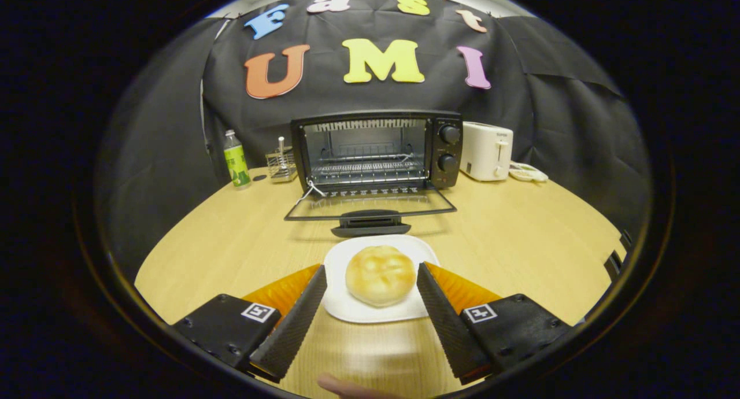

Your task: Open the toaster oven, put the food inside, and close the toaster oven door.

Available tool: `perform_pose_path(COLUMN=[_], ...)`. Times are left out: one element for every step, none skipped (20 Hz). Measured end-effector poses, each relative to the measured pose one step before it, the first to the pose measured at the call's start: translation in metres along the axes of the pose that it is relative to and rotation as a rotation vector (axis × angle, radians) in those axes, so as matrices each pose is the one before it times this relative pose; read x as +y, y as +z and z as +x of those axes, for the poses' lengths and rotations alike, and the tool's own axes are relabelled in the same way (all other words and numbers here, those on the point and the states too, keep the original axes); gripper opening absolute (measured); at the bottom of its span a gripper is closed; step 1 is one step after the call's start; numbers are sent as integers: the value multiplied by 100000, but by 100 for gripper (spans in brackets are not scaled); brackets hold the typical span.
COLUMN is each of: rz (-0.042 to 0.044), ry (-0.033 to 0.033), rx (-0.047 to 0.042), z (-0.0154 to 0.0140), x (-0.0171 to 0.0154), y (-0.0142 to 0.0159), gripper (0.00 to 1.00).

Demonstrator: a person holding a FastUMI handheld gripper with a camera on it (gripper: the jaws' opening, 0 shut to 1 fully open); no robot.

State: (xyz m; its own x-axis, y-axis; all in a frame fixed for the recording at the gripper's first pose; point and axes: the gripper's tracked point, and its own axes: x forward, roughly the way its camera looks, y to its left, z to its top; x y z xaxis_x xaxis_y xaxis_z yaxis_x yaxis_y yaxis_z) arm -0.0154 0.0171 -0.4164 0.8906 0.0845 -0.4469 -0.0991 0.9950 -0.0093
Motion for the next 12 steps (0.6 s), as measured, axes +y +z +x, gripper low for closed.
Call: perform_pose_path(rz=[-194, -282, -171, 403, 662, 369, 434, 781, 88, -446, -373, 348], ry=[-1064, -653, -100, 709, 1175, 389, 214, 912, 604, 733, 387, 163], rx=[889, 1066, 1477, 2028, 1841, 1307, 403, 382, 87, 53, -94, 286], z=[457, 503, 523, 479, 446, 443, 283, 185, 275, 82, 94, 75], x=[-345, -273, -88, 3, 92, -42, -171, 66, 180, 143, 63, -108], y=[-242, -254, -383, -403, -318, -91, 27, 128, 117, 16, 59, -24], gripper=[100, 100, 100, 100, 100, 100, 100, 100, 100, 99, 100, 100])
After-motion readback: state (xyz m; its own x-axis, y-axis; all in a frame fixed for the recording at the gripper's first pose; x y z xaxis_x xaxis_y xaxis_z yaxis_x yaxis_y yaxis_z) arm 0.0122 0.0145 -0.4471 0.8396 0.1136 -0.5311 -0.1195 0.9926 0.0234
